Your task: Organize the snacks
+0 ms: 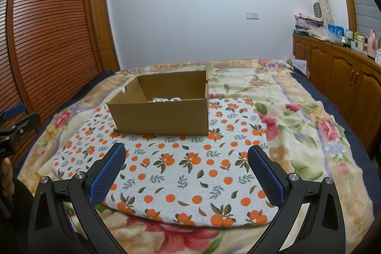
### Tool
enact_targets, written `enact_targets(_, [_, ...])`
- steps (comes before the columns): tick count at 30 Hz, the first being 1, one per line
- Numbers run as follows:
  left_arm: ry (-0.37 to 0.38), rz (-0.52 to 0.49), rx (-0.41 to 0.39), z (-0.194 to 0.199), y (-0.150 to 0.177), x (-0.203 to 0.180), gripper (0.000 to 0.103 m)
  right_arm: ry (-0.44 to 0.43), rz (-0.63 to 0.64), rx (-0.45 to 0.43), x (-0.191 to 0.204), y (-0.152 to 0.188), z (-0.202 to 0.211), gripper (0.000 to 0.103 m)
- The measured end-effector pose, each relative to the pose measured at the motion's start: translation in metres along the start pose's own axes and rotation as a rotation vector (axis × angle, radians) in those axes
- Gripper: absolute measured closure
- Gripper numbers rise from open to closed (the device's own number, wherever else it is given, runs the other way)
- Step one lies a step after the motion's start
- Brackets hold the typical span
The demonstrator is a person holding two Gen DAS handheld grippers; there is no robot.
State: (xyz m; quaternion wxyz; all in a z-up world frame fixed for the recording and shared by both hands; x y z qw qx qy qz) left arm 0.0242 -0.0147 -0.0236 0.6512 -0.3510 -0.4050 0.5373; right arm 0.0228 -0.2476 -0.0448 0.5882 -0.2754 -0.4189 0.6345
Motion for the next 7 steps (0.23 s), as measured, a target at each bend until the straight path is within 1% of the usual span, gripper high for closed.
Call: enact_targets(7, [-0.002,-0.001,0.0,-0.0002,-0.0003,0.0004,0.0,0.0,0.0,0.0,-0.0001,0.0002,0.0,0.0])
Point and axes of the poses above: each gripper's, at about its wrist camera, not at the fingertips, and z roughly against the way its jaws point, x to its left, y to its underside, the point moved 3 cm from there along -z, roughly the way its jaws point, and after that the axes turned 3 degrees about -z, right-handed, at the moved point
